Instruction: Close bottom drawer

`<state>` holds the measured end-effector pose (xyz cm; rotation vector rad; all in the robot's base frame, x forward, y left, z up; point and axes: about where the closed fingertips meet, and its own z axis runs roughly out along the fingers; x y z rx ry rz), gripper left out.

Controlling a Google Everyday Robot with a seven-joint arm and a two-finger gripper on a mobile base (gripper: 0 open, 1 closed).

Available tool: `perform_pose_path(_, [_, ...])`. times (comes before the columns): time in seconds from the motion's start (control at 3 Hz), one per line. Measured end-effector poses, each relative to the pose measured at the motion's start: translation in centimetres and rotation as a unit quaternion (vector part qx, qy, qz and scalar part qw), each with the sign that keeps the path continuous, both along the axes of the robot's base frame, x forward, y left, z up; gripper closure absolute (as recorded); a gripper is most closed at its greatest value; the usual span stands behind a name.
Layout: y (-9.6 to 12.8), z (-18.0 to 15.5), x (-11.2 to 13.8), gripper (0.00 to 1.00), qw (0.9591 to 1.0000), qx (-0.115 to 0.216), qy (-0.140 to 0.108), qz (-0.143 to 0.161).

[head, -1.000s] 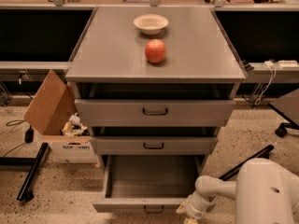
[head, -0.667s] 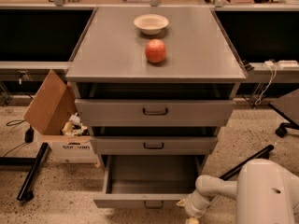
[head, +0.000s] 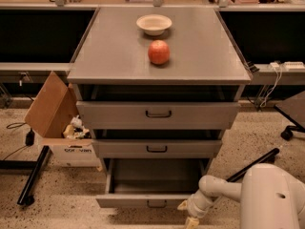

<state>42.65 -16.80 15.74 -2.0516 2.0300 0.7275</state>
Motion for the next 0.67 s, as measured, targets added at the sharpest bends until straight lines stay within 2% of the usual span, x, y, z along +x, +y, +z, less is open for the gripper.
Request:
perform_pose_path(0.33, [0.44, -0.06, 3.97, 0.58, 0.9988, 0.022, -0.042, -0.011])
perform_pose_path(0.67, [0.44, -0.06, 3.99, 0.81, 0.9988, 0.022, -0.042, -0.011])
